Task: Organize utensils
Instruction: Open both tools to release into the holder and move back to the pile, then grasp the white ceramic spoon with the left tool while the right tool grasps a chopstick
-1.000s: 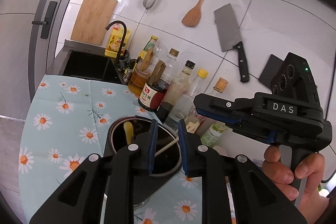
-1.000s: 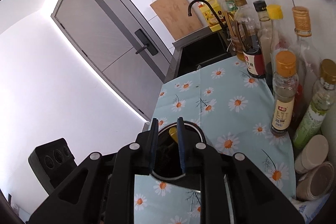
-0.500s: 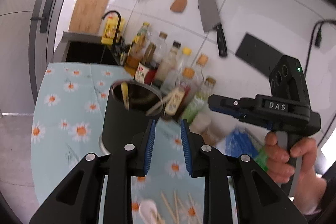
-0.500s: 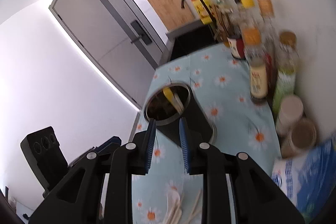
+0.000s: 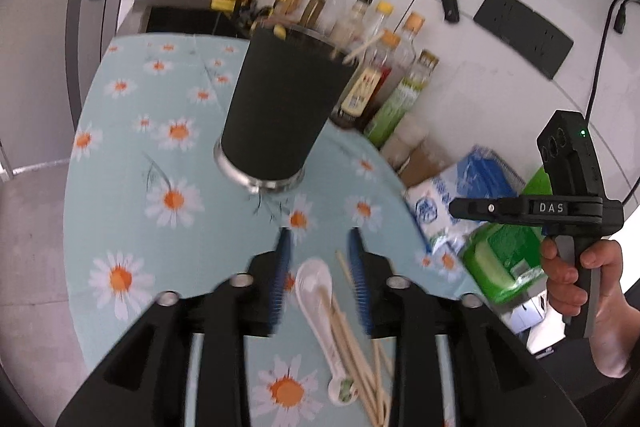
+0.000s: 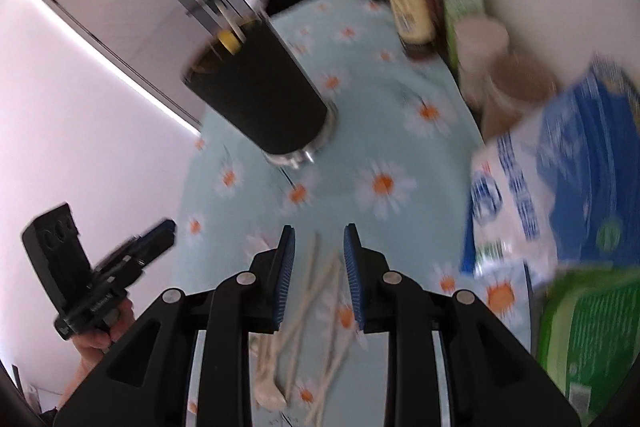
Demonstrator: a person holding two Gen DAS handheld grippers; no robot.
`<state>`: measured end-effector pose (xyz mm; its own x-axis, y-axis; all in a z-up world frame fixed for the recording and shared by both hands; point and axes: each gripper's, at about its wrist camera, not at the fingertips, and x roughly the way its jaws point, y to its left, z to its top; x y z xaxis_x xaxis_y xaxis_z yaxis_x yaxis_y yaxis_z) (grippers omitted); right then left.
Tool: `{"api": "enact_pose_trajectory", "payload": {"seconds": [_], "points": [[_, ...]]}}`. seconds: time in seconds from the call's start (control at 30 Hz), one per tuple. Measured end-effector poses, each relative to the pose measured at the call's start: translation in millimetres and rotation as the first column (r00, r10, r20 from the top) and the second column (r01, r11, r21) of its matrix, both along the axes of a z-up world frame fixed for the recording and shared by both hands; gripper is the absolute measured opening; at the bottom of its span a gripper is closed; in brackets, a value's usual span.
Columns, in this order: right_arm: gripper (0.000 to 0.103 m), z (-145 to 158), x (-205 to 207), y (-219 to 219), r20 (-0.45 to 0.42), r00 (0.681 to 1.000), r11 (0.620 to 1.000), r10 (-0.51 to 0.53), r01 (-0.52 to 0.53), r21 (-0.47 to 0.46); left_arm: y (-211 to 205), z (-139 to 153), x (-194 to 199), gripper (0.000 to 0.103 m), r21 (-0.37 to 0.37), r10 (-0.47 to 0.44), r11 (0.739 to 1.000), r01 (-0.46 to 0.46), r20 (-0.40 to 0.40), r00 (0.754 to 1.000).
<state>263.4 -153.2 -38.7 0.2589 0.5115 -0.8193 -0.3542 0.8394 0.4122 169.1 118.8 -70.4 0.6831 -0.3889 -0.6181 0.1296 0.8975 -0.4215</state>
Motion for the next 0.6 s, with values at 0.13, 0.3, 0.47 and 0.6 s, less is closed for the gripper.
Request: {"api": "enact_pose_trajectory", "payload": {"seconds": [0.13,0.3,0.47,0.6], "points": [[0.030,-20,-9,-1,-0.069,0.998,0.998,-0.009,0.005,-0.062,-2,-16,-5,0.032,-0.002,-0.020,1.000,0.020,-0.027,0.999],[0.030,-49,-18,-4,-0.211,0.976,0.991,-0.052,0.023,-0.135,-5,-28,-13,0.032,-0.002,-0.049,0.999,0.049,-0.051,0.997],[0.030,-74,-22,2,-0.327,0.941,0.984,-0.088,0.031,-0.174,-2,-41,-19,0.032,0.000,-0.060,0.998,0.061,-0.077,0.995],[0.029,-82,-22,13,-0.352,0.928,0.969,-0.119,0.031,-0.244,6,-50,-24,0.032,-0.016,-0.062,0.998,0.061,-0.090,0.994]]}}
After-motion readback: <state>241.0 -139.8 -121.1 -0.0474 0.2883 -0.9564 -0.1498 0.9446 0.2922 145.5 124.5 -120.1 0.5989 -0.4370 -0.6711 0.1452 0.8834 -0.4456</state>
